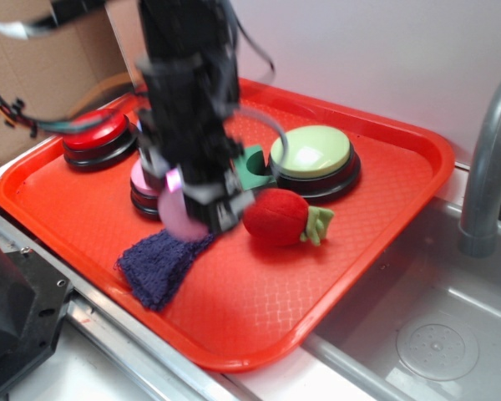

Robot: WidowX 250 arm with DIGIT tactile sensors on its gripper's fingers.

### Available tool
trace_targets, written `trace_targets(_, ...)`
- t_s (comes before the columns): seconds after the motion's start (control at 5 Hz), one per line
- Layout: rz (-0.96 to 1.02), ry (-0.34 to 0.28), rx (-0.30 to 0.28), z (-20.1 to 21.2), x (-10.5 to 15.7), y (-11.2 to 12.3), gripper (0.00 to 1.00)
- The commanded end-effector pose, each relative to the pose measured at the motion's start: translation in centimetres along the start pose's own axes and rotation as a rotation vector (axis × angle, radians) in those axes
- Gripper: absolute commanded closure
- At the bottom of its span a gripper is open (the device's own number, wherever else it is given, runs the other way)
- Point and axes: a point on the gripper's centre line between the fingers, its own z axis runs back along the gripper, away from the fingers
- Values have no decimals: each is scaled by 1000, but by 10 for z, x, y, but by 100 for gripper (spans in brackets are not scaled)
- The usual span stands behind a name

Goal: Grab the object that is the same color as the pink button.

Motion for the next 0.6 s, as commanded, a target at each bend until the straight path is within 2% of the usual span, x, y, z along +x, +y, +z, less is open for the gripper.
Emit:
trace_targets(0.0, -40, -149, 65, 87, 9, 3, 100)
trace_targets(0.2, -13, -196, 123, 102, 3, 13, 100)
trace_targets(0.4, -2, -199, 237, 97, 2, 20, 100)
